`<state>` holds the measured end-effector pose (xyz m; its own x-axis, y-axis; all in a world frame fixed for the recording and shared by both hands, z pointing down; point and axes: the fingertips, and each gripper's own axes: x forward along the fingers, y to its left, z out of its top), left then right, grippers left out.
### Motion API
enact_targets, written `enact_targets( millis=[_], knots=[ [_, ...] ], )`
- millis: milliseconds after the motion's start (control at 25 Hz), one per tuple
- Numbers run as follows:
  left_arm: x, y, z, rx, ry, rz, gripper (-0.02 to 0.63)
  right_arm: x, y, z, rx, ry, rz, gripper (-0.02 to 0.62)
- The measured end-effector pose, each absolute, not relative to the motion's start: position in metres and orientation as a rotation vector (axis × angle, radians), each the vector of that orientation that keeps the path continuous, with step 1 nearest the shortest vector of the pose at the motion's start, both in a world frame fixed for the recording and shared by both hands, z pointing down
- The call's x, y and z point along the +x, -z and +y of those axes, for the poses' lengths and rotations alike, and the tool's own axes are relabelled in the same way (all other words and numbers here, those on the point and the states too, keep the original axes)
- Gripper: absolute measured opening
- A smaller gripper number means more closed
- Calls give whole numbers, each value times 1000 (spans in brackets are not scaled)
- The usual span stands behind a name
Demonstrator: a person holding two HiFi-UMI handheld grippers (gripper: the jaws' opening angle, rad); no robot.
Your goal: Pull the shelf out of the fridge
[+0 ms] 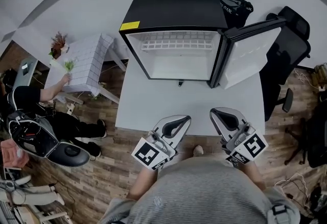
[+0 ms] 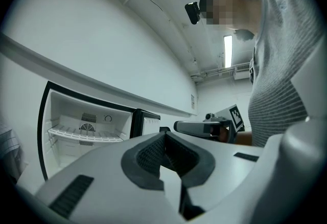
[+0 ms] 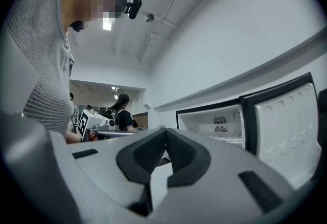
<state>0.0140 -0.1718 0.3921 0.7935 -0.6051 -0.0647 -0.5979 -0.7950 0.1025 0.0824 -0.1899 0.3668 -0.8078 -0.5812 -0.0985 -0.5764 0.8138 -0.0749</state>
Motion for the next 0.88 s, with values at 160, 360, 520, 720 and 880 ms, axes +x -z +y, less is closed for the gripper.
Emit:
enact_targets(
  millis=[160, 360, 520, 720, 880],
  knots=[
    [22, -390, -192, 2908, 157, -1012, 11, 95, -371, -208, -901, 58, 2892, 12],
    [25, -393, -205, 2902, 149, -1048, 11, 97, -374, -220, -876, 53, 2900, 12],
    [26, -395, -212, 2900, 153, -1037, 11, 94, -376, -226, -876, 57, 2904, 12],
    [22, -399, -225, 2906, 142, -991, 11, 89, -377, -235, -912, 56, 2892, 12],
    [13, -400, -240, 2893, 144, -953, 11, 83, -374, -243, -952, 55, 2879, 12]
  ],
)
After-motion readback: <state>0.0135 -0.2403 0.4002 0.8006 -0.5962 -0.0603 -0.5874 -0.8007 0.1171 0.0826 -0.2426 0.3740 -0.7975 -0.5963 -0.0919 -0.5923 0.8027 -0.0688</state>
